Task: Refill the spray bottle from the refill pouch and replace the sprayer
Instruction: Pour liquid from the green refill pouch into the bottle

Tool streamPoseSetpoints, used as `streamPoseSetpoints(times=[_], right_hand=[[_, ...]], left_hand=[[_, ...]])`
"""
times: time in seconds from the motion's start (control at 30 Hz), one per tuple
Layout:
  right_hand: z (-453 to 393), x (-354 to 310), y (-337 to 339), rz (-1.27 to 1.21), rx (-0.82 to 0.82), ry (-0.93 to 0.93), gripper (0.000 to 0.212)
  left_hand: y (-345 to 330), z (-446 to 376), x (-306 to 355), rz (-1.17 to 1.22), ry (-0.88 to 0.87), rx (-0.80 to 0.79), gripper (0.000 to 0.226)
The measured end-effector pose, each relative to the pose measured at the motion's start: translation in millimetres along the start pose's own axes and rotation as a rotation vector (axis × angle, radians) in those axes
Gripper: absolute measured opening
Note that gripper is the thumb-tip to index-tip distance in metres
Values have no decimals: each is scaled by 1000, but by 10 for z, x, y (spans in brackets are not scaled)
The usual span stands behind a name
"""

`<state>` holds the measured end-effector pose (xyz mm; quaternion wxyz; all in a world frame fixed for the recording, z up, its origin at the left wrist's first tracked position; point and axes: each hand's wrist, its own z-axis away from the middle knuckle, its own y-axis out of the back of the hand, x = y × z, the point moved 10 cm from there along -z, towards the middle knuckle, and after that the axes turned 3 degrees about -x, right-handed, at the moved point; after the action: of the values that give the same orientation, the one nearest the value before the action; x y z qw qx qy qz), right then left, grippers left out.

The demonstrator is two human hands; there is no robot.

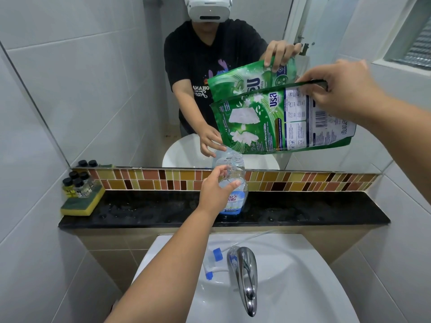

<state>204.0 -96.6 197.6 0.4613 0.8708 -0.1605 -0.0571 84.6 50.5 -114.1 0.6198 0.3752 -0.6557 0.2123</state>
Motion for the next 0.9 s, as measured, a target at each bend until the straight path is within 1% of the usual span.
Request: streamPoseSetpoints(times=[0.3, 0.9], right_hand=[[6, -23, 8, 38, 11, 16, 19], [-2, 18, 11, 45, 8, 15, 20]], left_hand=[[-8, 0, -7, -4, 1, -3, 41], [-17, -29, -52, 14, 0, -10, 41]])
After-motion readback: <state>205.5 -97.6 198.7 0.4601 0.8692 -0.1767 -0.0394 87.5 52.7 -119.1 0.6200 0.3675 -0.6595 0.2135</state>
